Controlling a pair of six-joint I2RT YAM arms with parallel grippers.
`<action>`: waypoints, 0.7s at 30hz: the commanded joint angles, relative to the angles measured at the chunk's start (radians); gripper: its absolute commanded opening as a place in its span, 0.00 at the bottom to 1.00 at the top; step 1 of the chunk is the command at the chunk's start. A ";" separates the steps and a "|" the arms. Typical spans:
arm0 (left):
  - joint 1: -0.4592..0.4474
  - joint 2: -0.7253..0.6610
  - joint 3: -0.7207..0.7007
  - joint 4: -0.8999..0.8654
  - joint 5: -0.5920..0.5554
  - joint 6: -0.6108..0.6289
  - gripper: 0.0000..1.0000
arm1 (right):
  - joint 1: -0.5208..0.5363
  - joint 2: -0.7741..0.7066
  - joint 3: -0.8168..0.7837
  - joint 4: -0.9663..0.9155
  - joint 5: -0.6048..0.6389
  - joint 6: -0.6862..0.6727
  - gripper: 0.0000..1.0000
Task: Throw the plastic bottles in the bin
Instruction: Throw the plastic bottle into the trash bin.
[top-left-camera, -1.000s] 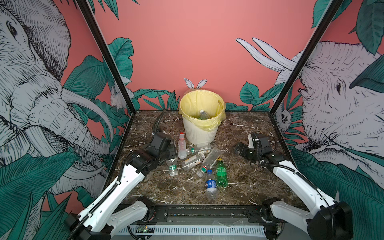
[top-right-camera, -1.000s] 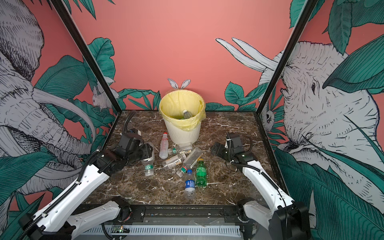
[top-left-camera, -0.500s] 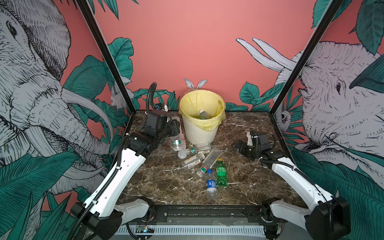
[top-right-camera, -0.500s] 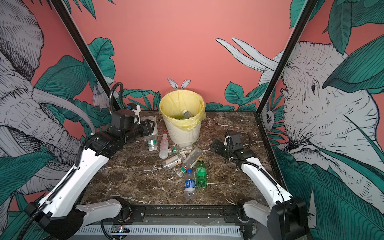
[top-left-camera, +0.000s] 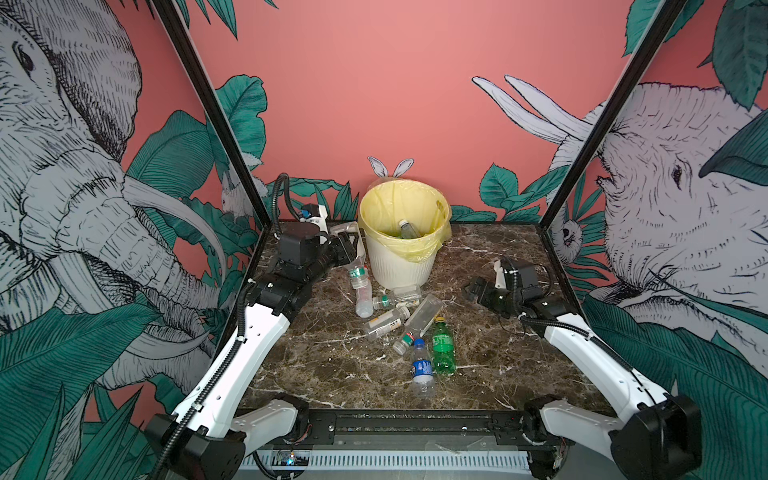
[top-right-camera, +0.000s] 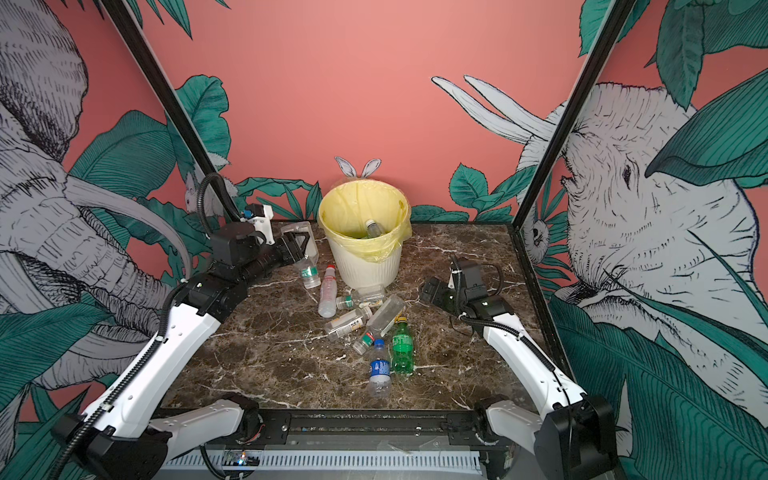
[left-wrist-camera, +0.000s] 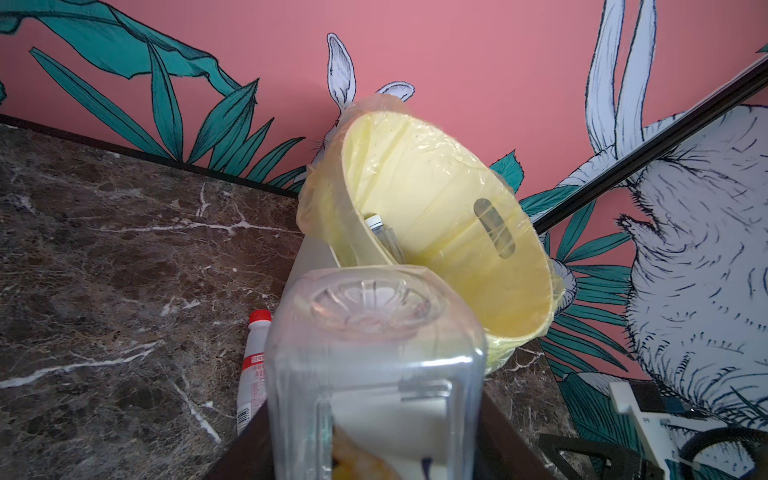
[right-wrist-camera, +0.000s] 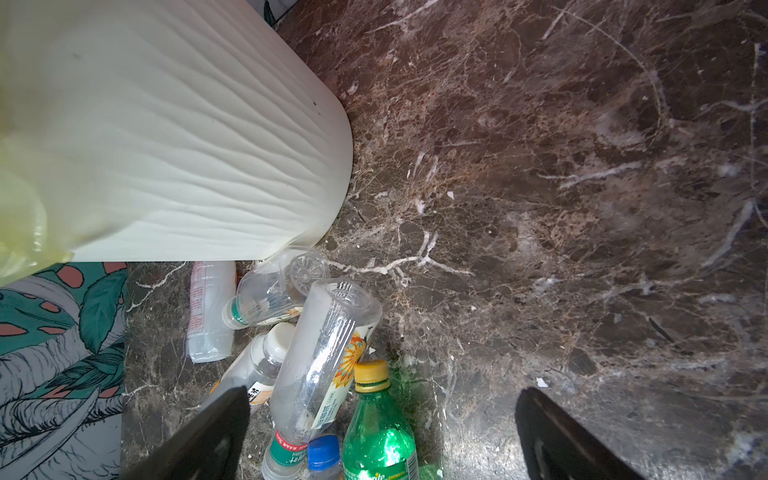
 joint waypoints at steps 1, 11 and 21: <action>0.005 -0.037 -0.042 0.153 0.060 -0.058 0.57 | 0.002 -0.019 0.006 0.008 0.017 -0.010 0.99; 0.005 0.179 0.224 0.221 0.109 -0.154 0.57 | 0.001 -0.045 -0.002 0.000 0.012 -0.005 0.99; 0.014 0.865 1.113 -0.016 0.319 -0.289 0.99 | 0.001 -0.082 0.015 -0.050 0.004 -0.003 0.99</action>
